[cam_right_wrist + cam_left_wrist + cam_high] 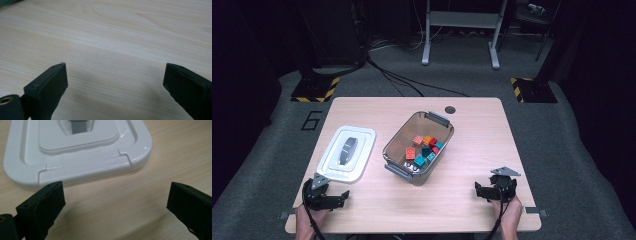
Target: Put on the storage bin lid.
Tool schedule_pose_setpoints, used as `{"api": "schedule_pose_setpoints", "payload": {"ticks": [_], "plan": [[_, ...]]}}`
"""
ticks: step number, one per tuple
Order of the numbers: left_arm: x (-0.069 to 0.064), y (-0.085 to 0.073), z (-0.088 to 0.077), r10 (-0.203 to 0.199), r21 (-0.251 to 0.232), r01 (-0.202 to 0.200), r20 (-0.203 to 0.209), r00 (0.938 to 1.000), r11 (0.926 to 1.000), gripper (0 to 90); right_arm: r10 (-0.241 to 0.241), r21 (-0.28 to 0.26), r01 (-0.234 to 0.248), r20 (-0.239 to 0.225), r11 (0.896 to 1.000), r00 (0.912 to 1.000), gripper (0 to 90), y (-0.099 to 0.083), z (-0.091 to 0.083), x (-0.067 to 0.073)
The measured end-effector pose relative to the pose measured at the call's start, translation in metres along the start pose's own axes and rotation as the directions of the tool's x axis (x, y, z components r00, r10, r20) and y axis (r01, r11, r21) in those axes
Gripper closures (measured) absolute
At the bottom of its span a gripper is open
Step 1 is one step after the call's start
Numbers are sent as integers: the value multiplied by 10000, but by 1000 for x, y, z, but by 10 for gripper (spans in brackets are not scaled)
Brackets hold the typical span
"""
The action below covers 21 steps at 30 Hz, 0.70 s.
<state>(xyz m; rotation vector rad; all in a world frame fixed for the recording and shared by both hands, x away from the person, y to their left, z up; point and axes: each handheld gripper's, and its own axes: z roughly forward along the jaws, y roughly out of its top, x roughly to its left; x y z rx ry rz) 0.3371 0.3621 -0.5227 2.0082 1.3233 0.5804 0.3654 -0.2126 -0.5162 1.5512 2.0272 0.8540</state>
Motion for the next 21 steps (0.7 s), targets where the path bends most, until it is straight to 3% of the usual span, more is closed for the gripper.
{"api": "schedule_pose_setpoints", "payload": {"ticks": [4,7,8,12,18,21], "plan": [[8,16,-2,-237,-223,240,168,9996,9995,4,-215,407,208,165,9990,9996,2,-1,9,-3],[12,23,-2,-363,-309,371,268,9990,9988,4,-270,114,270,31,9996,9996,0,-3,12,-6],[16,33,-1,-328,-359,336,243,9992,9988,4,-295,-139,293,-103,9995,9995,0,-6,13,-6],[21,45,5,-438,-217,448,464,9980,9988,4,-496,-191,492,-227,9986,9985,0,-5,14,-8],[28,63,15,-483,-189,492,445,9978,9986,8,-555,-214,552,-171,9982,9983,0,-6,13,-8],[32,74,22,-547,-168,557,520,9971,9983,20,-294,-222,291,-115,9993,9995,0,-7,13,-6]]}}
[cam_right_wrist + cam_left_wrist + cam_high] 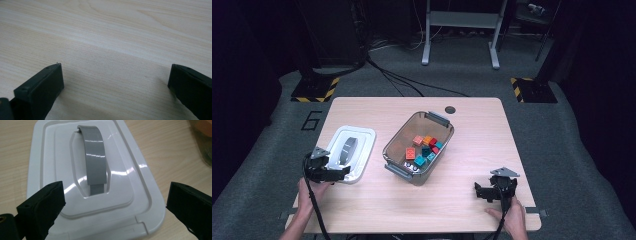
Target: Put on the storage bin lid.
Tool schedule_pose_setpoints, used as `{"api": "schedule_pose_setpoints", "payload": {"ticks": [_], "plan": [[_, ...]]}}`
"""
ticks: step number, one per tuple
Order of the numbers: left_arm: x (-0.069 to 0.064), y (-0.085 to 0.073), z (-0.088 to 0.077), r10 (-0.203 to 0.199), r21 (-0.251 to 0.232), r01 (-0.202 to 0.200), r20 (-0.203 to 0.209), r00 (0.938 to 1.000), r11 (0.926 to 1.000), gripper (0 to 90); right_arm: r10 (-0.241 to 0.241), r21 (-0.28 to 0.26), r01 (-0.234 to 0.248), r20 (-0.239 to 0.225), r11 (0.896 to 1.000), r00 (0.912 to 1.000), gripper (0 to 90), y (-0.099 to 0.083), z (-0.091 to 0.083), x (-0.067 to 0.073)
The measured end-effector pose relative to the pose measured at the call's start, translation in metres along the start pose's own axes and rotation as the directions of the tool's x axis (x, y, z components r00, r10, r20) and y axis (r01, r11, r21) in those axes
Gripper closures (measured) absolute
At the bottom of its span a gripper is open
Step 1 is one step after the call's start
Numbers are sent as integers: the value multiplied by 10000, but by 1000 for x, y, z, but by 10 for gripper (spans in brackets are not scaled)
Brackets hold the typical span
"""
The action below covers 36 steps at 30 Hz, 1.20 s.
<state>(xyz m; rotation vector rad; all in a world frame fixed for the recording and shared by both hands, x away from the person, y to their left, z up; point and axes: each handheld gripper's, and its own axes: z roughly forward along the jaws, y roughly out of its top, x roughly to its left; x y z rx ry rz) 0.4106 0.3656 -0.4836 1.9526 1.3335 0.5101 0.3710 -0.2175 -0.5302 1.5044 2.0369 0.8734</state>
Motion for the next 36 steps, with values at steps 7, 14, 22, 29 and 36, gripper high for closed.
{"api": "schedule_pose_setpoints", "payload": {"ticks": [7,14,22,29,36], "plan": [[8,24,22,-154,97,156,-140,9998,9998,82,-1,2,1,-5,10000,10000,0,0,0,0],[21,39,49,-306,908,345,-436,9986,9953,224,-109,62,110,-74,9999,9999,0,0,0,-1],[24,42,65,-599,1466,661,-464,9971,9870,621,-127,56,127,-86,9999,9999,0,0,0,-1],[25,44,57,-459,1266,511,-437,9980,9906,674,-129,51,129,-90,9999,9999,0,0,0,-1],[26,49,42,-630,921,632,-55,9980,9937,675,-307,-5,307,-291,9995,9991,0,1,1,-4]]}}
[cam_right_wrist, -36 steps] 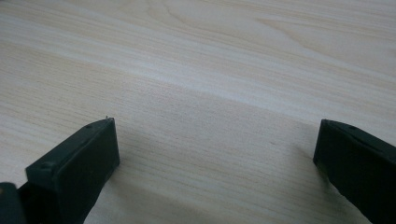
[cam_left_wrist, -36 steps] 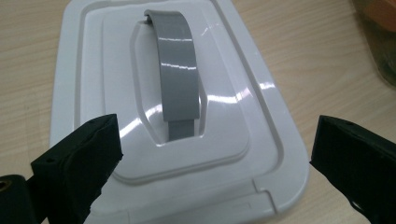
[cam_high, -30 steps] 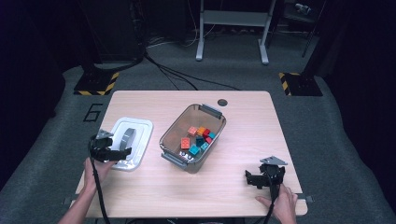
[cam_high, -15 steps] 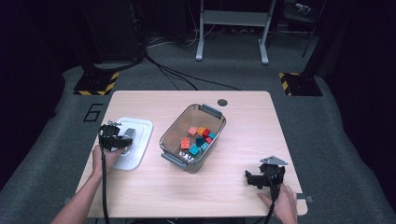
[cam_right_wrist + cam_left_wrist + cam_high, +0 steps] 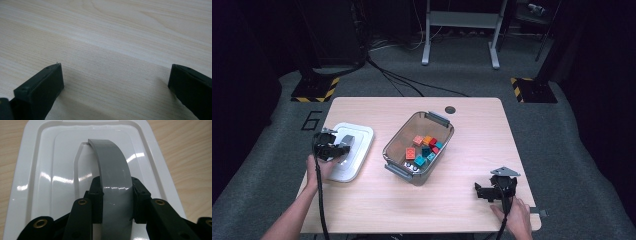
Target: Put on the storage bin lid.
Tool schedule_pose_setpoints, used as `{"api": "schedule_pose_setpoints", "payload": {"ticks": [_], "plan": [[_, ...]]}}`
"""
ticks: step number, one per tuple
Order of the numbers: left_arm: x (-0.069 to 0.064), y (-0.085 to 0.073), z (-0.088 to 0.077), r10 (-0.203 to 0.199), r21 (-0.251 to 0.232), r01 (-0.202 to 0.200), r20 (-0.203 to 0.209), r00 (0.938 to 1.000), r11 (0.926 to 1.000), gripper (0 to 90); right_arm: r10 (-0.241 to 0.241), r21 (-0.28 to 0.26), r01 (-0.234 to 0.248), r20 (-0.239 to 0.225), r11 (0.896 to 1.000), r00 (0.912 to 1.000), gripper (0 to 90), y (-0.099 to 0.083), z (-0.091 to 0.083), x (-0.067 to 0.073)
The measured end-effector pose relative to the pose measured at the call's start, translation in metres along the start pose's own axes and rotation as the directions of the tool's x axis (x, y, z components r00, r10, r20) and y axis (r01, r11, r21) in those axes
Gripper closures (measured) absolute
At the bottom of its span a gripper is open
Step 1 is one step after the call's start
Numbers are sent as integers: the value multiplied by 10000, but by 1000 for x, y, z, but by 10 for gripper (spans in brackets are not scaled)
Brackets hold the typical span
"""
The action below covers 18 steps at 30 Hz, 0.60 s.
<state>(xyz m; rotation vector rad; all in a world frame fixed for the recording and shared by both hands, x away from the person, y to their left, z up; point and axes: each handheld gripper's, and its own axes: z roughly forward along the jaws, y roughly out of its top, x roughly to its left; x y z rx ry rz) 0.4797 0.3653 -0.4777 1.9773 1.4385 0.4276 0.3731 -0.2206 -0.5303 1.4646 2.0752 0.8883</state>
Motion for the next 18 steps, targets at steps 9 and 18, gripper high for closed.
{"api": "schedule_pose_setpoints", "payload": {"ticks": [9,18], "plan": [[-7,16,-22,209,-260,-201,305,9993,9995,675,-16,-10,16,-51,10000,10000,0,0,0,0],[-12,39,-40,237,-498,-212,503,9985,9985,675,-97,-24,97,-61,10000,9999,0,0,1,-1]]}}
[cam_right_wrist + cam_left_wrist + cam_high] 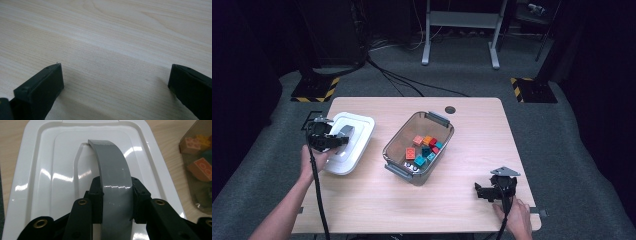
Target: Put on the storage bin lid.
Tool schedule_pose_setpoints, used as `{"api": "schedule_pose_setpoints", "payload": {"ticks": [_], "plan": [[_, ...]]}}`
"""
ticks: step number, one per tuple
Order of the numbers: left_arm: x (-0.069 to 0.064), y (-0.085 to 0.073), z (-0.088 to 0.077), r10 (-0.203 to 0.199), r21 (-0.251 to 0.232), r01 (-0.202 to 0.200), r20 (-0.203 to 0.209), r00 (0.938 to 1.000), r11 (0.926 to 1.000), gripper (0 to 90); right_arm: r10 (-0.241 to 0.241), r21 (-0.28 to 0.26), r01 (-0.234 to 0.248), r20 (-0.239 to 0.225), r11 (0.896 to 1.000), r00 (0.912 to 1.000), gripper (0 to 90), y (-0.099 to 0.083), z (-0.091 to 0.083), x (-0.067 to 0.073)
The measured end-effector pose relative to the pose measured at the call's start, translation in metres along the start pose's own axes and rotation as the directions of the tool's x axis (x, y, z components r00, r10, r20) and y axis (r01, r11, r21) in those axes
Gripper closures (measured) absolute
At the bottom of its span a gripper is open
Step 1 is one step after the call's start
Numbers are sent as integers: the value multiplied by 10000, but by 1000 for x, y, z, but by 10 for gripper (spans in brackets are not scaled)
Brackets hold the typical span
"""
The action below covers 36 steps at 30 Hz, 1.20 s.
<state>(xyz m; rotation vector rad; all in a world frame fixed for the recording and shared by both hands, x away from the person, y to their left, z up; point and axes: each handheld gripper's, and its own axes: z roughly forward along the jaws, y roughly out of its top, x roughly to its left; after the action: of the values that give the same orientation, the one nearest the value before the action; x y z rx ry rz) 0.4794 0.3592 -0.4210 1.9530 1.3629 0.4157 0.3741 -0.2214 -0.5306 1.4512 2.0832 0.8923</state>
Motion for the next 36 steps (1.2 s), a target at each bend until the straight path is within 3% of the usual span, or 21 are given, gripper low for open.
{"api": "schedule_pose_setpoints", "payload": {"ticks": [16,25,34,36], "plan": [[-33,46,-27,602,-439,-591,246,9979,9973,675,-30,10,30,-57,10000,10000,0,0,0,0],[-54,68,-33,1216,-471,-1198,377,9919,9917,675,-29,8,29,-58,10000,10000,0,0,0,0],[-79,87,-33,1855,-367,-1836,582,9809,9823,675,-51,23,51,-12,10000,10000,0,0,0,-1],[-86,91,-32,1861,-435,-1837,614,9806,9820,675,-61,29,61,-23,10000,10000,0,0,0,-1]]}}
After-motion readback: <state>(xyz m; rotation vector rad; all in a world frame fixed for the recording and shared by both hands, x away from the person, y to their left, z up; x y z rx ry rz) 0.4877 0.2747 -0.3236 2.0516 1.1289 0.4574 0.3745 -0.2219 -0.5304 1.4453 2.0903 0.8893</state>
